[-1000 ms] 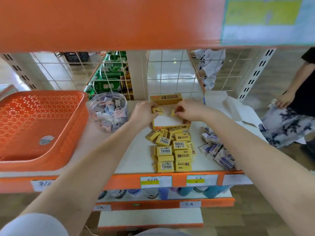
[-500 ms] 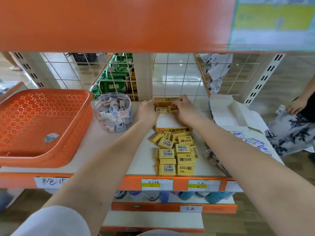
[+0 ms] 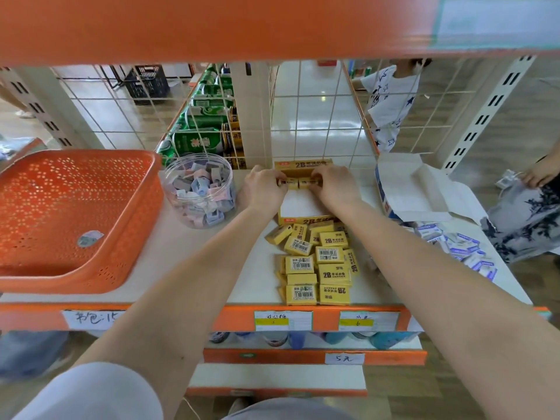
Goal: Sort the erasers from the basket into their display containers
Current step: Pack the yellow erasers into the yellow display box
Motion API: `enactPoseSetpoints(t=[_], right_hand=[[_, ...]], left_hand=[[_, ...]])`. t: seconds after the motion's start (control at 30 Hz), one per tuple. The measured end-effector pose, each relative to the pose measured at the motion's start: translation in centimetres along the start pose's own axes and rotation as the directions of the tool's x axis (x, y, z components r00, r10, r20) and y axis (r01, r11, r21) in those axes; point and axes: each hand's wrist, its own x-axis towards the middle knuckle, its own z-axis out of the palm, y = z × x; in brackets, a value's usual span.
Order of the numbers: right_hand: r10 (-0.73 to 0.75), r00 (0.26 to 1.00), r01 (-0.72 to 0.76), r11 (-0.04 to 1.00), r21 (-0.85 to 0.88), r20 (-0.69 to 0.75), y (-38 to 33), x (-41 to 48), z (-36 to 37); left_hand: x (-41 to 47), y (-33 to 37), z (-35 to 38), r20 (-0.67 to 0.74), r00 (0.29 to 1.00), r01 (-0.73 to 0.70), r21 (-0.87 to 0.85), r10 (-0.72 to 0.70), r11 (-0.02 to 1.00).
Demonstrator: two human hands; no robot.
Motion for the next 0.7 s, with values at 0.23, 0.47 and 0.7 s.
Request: enactPoseSetpoints(t=[0.23, 0.47, 0.7], right_hand=[[-0.024, 0.999, 0.024, 1.0, -0.013, -0.024, 0.0, -0.2, 0.4], [0.03, 0.998, -0.03, 1.0, 0.0, -0.048, 0.0, -0.2, 0.5], [0.019, 1.0, -0.019, 1.0, -0.017, -0.01, -0.3, -0.4, 0.3]], left_hand=[[0.1, 0.6, 0.3, -0.031, 0.984, 0.17, -0.136, -0.176, 0.976], [-0.3, 1.0, -0.1, -0.031, 0.981, 0.188, -0.104, -0.192, 0.977], [-0.7, 0.8, -1.1, 0.086, 0.991, 0.106, -0.079, -0.099, 0.991]])
